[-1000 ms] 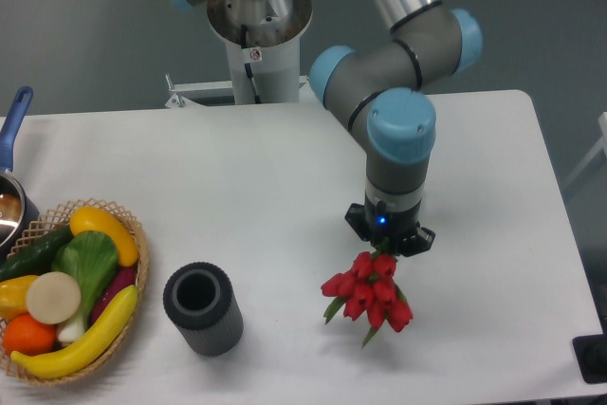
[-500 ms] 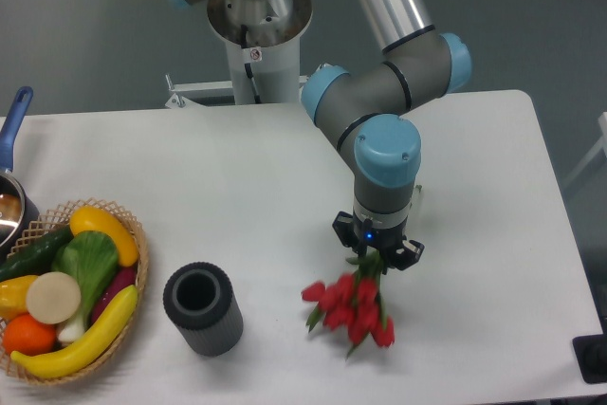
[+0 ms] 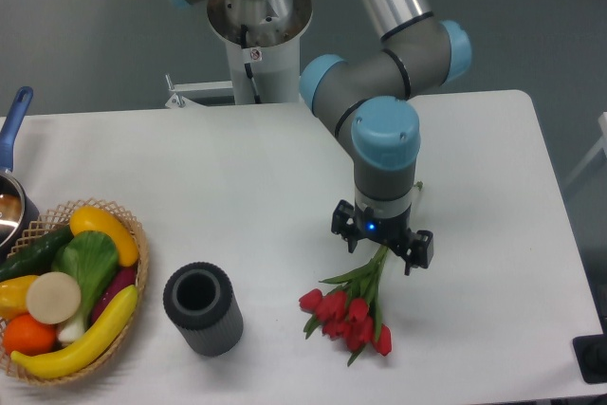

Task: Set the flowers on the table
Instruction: 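Open the gripper to release the tulips and lift it away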

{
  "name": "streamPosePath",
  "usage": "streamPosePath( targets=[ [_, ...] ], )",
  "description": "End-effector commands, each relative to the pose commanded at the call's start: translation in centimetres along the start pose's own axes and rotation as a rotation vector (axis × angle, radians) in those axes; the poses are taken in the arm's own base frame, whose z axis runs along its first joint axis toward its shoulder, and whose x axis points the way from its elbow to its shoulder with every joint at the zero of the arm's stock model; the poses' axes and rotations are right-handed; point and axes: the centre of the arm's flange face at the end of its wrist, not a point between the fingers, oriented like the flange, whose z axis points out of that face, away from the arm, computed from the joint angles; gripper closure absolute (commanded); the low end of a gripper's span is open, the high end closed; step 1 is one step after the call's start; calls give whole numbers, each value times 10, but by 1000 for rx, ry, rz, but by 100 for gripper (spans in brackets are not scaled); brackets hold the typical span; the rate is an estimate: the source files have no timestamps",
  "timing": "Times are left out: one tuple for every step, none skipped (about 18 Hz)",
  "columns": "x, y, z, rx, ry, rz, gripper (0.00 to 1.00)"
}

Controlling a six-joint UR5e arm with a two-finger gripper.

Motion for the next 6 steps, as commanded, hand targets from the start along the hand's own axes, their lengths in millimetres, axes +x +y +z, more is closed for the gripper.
streamPosePath(
  targets=[
    [-2, 2, -2, 2, -2, -4, 0],
    [-4, 2, -4, 4, -7, -4, 0],
    [-4, 2, -4, 5, -8, -4, 0],
    [-6, 1, -6, 7, -12, -3, 0],
    [-7, 2, -6, 5, -14, 6, 0],
    [-6, 1, -6, 4, -12, 20, 0]
  ],
)
